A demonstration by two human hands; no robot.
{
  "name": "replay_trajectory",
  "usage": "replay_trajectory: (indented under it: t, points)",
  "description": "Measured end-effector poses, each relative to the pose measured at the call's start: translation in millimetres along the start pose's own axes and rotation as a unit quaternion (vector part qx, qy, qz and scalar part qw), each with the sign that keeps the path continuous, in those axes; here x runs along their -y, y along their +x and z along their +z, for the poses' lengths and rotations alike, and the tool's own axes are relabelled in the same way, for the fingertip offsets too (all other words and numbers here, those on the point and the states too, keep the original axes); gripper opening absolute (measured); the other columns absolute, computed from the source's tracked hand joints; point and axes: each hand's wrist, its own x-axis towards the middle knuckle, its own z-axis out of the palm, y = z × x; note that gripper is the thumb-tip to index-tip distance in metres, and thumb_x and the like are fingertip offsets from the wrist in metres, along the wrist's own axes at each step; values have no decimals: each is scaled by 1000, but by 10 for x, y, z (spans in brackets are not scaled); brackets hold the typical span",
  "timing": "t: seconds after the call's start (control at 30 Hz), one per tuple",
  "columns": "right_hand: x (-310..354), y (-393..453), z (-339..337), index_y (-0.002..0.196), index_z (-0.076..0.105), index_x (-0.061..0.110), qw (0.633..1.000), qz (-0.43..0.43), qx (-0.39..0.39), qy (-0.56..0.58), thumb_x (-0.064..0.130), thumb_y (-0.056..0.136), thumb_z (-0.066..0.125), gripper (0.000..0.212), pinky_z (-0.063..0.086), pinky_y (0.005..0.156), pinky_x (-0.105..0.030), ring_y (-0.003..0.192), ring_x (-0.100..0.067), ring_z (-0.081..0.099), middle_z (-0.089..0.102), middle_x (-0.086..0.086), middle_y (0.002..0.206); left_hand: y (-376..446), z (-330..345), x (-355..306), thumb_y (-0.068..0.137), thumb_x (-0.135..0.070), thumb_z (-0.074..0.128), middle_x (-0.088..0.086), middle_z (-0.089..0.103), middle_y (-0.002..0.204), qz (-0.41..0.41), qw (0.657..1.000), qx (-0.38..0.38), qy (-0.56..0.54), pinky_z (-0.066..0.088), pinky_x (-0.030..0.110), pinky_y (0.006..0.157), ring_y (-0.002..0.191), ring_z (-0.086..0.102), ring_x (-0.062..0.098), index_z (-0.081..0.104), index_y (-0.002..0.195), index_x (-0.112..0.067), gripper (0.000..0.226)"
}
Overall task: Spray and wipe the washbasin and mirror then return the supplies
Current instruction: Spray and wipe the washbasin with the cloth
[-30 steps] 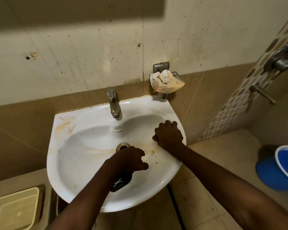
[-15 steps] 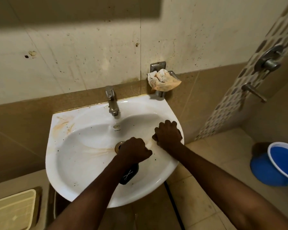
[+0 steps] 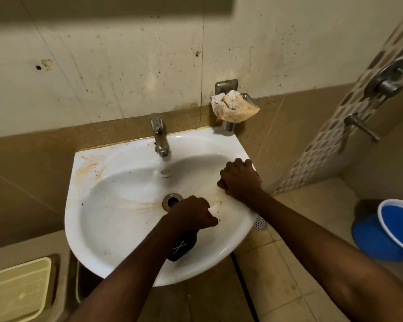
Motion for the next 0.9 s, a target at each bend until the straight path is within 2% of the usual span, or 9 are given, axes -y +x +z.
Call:
replay_trajectory:
  t: [0.1, 0.2, 0.3, 0.5, 0.6, 0.67, 0.73, 0.83, 0.9]
  points:
    - [-34, 147, 71, 86, 67, 18, 995, -59, -28, -76, 33, 78, 62, 18, 42, 73, -37, 85, -29, 59, 65, -5, 89, 22, 58, 32, 83, -44, 56, 8, 67, 90, -21, 1000, -10, 1, 37, 25, 61, 69, 50, 13, 56, 78, -13, 31]
    - [-40, 273, 68, 95, 68, 20, 987, -99, -67, -106, 34, 87, 49, 25, 47, 80, -38, 95, -27, 61, 66, -4, 101, 11, 101, 45, 82, -43, 56, 6, 68, 87, -32, 999, -36, -1, 42, 25, 63, 70, 53, 14, 60, 82, -10, 33]
    - [-8, 240, 73, 106, 63, 15, 994, -96, -39, -39, 36, 91, 44, 32, 40, 90, -42, 106, -32, 53, 61, -9, 112, -1, 76, 33, 81, -41, 57, 5, 66, 77, -18, 998, -64, 5, 47, 27, 66, 78, 63, 19, 58, 71, -12, 31]
    - [61, -274, 173, 93, 66, 22, 990, -57, 87, 95, 61, 78, 46, 47, 32, 83, -43, 95, -27, 50, 60, -1, 91, -82, -88, 47, 81, -35, 64, 5, 70, 101, 14, 987, 143, -70, 50, 32, 82, 91, 64, 20, 61, 90, -22, 16]
    - [34, -164, 55, 96, 66, 17, 997, -8, 39, 69, 53, 79, 51, 42, 32, 85, -42, 96, -29, 49, 60, -4, 96, -134, -135, 48, 81, -35, 65, 5, 72, 101, -17, 983, 164, -84, 50, 26, 77, 85, 65, 16, 62, 110, -17, 35]
    - [-1, -72, -27, 96, 66, 15, 999, 19, 12, 23, 46, 80, 56, 36, 35, 83, -41, 95, -29, 50, 60, -5, 96, -150, -161, 25, 82, -38, 63, 5, 70, 106, -7, 984, 164, -64, 48, 26, 79, 91, 64, 17, 62, 113, -15, 39]
    - [13, -120, -60, 95, 65, 16, 999, 27, 25, 19, 45, 78, 58, 35, 35, 82, -41, 95, -29, 50, 59, -5, 95, -181, -180, 14, 82, -39, 62, 5, 68, 107, 1, 987, 154, -49, 48, 25, 77, 95, 64, 19, 64, 111, -14, 38]
    - [162, -401, -14, 94, 67, 19, 995, 20, 56, 83, 55, 78, 50, 43, 32, 85, -43, 98, -30, 49, 60, -4, 95, -228, -209, 43, 80, -38, 63, 4, 73, 94, -2, 990, 128, -50, 45, 18, 61, 76, 64, 11, 67, 103, -14, 33]
    - [289, -567, -20, 94, 66, 24, 986, 8, 105, 133, 63, 72, 50, 47, 31, 82, -42, 98, -28, 49, 60, 0, 94, -268, -212, 57, 81, -38, 62, 5, 73, 96, 5, 991, 128, -31, 48, 23, 67, 80, 65, 14, 67, 103, -13, 33]
